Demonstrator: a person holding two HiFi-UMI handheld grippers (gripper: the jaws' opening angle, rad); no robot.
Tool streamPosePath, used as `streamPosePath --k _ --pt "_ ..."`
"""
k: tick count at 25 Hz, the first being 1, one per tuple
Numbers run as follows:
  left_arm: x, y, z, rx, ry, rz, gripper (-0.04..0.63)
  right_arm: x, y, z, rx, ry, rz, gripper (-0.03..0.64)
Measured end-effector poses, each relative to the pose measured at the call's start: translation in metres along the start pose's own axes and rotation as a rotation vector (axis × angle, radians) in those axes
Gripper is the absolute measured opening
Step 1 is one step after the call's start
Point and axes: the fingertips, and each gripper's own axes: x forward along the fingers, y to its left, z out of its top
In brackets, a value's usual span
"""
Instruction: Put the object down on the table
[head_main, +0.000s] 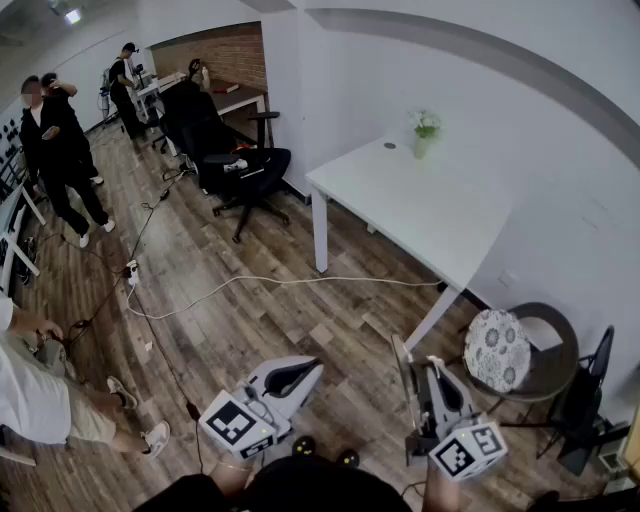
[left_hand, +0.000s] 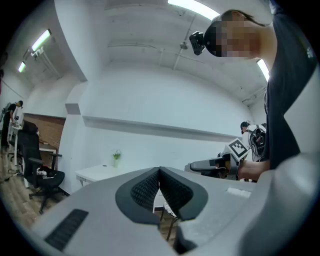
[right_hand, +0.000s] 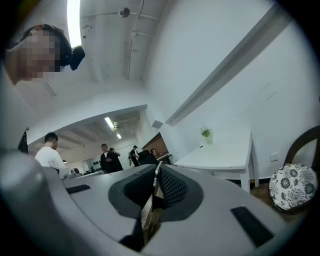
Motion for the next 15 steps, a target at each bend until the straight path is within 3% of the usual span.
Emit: streamPosePath --k 15 --pt "0.016 -0.008 -0.004 -0.021 0.003 0.025 0.0 -0.013 -0.029 0.009 0.018 -0.014 -0.014 0.021"
